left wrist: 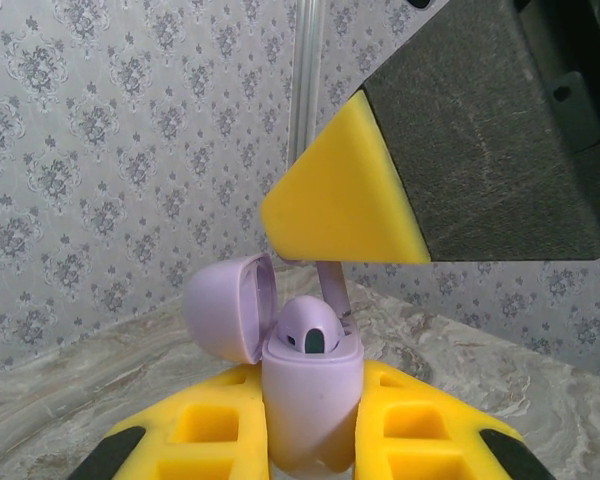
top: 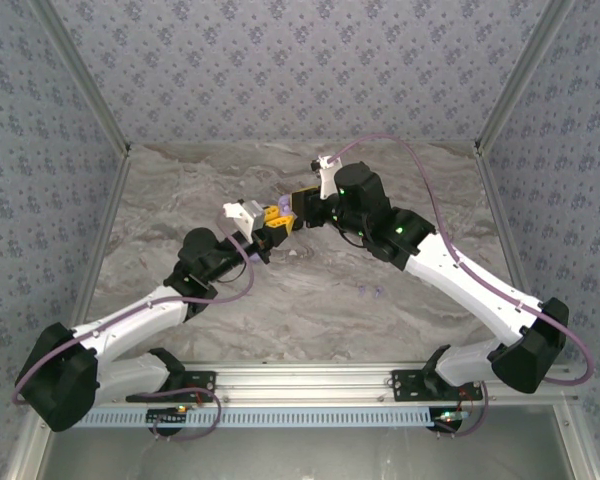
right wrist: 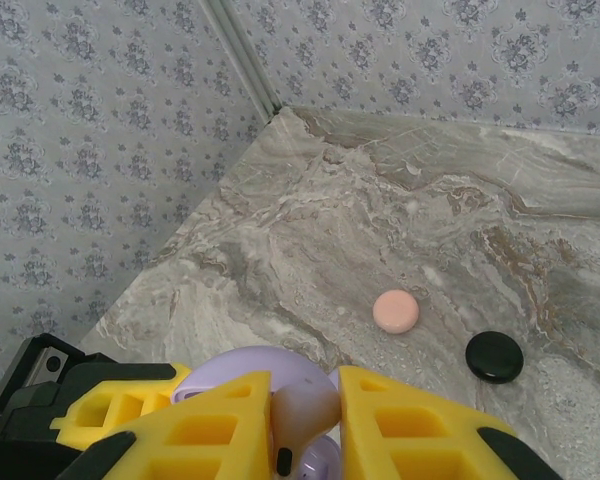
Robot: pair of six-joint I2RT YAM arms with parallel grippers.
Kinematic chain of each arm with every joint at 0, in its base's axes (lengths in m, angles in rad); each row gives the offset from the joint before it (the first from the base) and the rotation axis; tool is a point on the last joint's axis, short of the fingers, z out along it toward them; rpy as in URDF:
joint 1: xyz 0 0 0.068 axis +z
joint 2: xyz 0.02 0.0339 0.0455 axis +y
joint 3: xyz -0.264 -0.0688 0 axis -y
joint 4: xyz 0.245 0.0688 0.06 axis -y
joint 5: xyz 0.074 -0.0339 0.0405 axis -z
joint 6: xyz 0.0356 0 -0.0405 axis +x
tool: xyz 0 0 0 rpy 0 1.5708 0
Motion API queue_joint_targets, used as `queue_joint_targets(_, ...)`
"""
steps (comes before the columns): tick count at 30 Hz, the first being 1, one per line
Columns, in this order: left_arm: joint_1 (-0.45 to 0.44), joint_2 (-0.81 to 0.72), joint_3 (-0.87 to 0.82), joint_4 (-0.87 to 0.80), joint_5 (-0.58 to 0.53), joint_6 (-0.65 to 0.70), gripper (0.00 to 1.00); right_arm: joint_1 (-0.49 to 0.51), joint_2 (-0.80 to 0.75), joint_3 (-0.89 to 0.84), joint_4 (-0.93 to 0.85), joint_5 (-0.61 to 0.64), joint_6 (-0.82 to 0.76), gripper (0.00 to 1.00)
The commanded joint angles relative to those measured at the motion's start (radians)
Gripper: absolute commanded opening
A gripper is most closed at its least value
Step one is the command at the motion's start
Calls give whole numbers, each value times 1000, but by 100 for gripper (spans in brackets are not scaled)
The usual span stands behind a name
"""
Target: Insert wireless bluetooth earbuds into charging case
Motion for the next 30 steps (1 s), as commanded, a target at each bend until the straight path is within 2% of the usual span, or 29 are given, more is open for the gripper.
queue_joint_targets(1, -4, 3, 38, 73, 13, -20, 0, -6, 8, 30, 20, 11, -15, 23)
queue_joint_targets(30, -5, 29, 55, 81, 3, -54, 0, -1, 15, 8, 37, -21, 14, 23)
